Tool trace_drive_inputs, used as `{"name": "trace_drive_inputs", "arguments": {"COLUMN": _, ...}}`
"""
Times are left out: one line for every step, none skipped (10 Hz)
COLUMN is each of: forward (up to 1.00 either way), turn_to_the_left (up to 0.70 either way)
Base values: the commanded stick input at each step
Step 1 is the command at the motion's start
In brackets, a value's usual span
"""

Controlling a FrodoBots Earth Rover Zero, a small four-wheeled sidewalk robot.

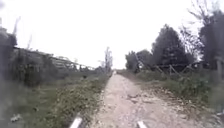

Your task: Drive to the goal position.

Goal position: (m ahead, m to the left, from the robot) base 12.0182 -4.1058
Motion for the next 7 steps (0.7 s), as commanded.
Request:
{"name": "trace_drive_inputs", "arguments": {"forward": 0.70, "turn_to_the_left": -0.25}}
{"name": "trace_drive_inputs", "arguments": {"forward": 0.70, "turn_to_the_left": 0.00}}
{"name": "trace_drive_inputs", "arguments": {"forward": 0.70, "turn_to_the_left": 0.00}}
{"name": "trace_drive_inputs", "arguments": {"forward": 0.70, "turn_to_the_left": 0.00}}
{"name": "trace_drive_inputs", "arguments": {"forward": 0.70, "turn_to_the_left": 0.00}}
{"name": "trace_drive_inputs", "arguments": {"forward": 0.70, "turn_to_the_left": 0.00}}
{"name": "trace_drive_inputs", "arguments": {"forward": 0.70, "turn_to_the_left": 0.00}}
